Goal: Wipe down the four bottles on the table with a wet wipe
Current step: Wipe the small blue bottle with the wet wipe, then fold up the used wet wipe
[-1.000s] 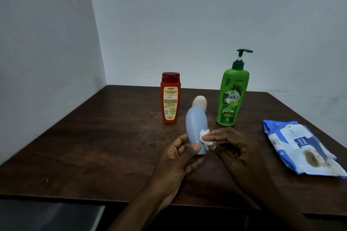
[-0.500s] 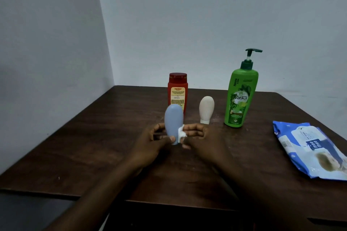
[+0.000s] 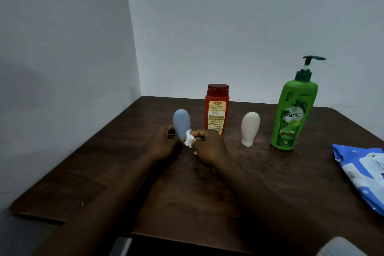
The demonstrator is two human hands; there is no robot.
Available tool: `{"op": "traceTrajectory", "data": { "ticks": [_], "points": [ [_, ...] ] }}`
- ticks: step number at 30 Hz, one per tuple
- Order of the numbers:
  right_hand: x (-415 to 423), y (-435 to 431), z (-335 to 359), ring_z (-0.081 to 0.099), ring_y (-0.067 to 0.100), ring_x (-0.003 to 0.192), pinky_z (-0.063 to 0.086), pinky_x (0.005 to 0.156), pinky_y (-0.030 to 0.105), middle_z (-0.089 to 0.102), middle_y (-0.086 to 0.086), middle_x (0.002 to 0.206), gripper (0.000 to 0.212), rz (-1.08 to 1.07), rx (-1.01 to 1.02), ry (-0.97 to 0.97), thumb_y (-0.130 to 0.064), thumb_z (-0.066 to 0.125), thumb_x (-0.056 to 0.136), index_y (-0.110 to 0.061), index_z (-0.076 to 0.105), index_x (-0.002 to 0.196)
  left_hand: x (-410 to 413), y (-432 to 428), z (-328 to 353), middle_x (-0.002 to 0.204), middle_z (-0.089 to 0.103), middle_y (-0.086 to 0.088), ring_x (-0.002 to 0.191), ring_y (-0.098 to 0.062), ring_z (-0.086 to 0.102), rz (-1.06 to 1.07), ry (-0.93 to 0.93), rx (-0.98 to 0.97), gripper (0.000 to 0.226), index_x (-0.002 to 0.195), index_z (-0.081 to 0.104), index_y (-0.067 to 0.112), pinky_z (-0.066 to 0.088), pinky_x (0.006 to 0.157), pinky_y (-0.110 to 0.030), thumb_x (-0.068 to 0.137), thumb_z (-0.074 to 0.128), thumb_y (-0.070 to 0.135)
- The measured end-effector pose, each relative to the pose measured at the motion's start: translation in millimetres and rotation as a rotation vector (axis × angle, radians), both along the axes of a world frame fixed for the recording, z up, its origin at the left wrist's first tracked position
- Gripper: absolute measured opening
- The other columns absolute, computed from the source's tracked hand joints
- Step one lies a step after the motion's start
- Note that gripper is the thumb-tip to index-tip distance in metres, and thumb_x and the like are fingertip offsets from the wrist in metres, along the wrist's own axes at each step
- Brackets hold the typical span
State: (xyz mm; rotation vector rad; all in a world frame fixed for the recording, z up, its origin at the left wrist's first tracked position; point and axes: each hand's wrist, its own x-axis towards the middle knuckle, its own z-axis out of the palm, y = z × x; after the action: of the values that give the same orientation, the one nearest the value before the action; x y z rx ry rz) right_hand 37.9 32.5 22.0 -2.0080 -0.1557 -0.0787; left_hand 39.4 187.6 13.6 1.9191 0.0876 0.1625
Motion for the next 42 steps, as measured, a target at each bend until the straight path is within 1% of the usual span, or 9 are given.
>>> {"op": "traceTrajectory", "data": {
  "ticks": [4,9,15,23,26,29,34,37,42],
  "points": [
    [6,0,-6,0.070,0.020,0.102,0.058,0.093,0.035,0.072,0.004,0.119,0.039,-0.008,0.037,0.011,-0.005,0.066,0.090,-0.016,0.066,0.128,10,1,-7,0.107,0.073,0.000,0.101,-0.023,0.069,-0.019,-0.028,0.020,0.032,0.117,0.066,0.024,0.057,0.093,-0.048,0.087,0.074,0.018],
    [10,-3,-10,0.072,0.013,0.085,0.059,0.071,0.020,0.073,0.003,0.115,0.039,-0.016,0.086,0.027,-0.005,0.067,0.091,-0.016,0.066,0.128,13,0,-10,0.108,0.072,0.006,0.101,-0.014,0.068,-0.025,-0.070,0.054,0.032,0.118,0.064,0.027,0.057,0.093,-0.044,0.089,0.073,0.018],
    [9,-6,-10,0.072,0.009,0.081,0.062,0.066,0.022,0.067,-0.008,0.098,0.037,-0.050,0.233,0.074,-0.001,0.067,0.088,-0.014,0.069,0.123,11,-2,-8,0.116,0.068,0.005,0.103,-0.009,0.064,-0.015,-0.087,0.106,0.038,0.126,0.060,0.024,0.055,0.090,-0.034,0.090,0.072,0.020],
    [-10,-23,-9,0.074,0.008,0.080,0.059,0.065,0.019,0.074,-0.009,0.098,0.032,-0.002,0.245,0.039,-0.006,0.069,0.087,-0.020,0.072,0.115,-1,-3,-7,0.121,0.060,0.005,0.112,-0.012,0.059,0.035,-0.085,0.011,0.063,0.139,0.050,0.022,0.054,0.097,-0.039,0.084,0.077,0.008],
    [-21,-34,-8,0.071,0.007,0.090,0.060,0.074,0.023,0.074,-0.013,0.098,0.029,0.004,0.201,-0.012,-0.009,0.069,0.088,-0.028,0.073,0.110,-10,-6,-9,0.118,0.061,0.003,0.106,-0.013,0.060,0.201,-0.133,0.001,0.047,0.121,0.055,0.026,0.055,0.094,-0.041,0.083,0.074,0.004],
    [-31,-51,-5,0.069,0.007,0.096,0.058,0.087,0.029,0.074,-0.013,0.105,0.027,-0.006,0.178,-0.042,-0.014,0.068,0.090,-0.035,0.073,0.106,-27,-18,-9,0.105,0.064,0.009,0.092,-0.006,0.062,0.248,-0.212,0.015,0.033,0.098,0.056,0.037,0.056,0.080,-0.031,0.088,0.068,0.008],
    [-57,-96,-2,0.075,0.009,0.086,0.062,0.076,0.028,0.078,-0.007,0.097,0.027,0.025,0.295,-0.038,-0.007,0.070,0.087,-0.030,0.076,0.100,-59,-60,-3,0.095,0.066,0.029,0.087,0.010,0.063,0.026,-0.282,-0.005,0.025,0.090,0.065,0.040,0.050,0.071,-0.020,0.091,0.065,0.015],
    [-75,-133,-5,0.076,0.014,0.081,0.060,0.068,0.023,0.079,-0.006,0.092,0.031,0.017,0.282,-0.023,-0.004,0.069,0.085,-0.030,0.077,0.099,-72,-91,2,0.096,0.067,0.026,0.090,0.007,0.064,-0.157,-0.276,0.013,0.029,0.090,0.065,0.046,0.050,0.076,-0.020,0.091,0.066,0.018],
    [-107,-192,-13,0.076,0.013,0.075,0.054,0.062,0.013,0.079,-0.006,0.089,0.039,-0.053,0.192,-0.009,-0.008,0.066,0.087,-0.037,0.072,0.112,-85,-138,7,0.092,0.070,0.024,0.081,0.006,0.065,-0.382,-0.192,0.105,0.016,0.094,0.069,0.036,0.051,0.070,-0.014,0.090,0.068,0.021]
  ]
}}
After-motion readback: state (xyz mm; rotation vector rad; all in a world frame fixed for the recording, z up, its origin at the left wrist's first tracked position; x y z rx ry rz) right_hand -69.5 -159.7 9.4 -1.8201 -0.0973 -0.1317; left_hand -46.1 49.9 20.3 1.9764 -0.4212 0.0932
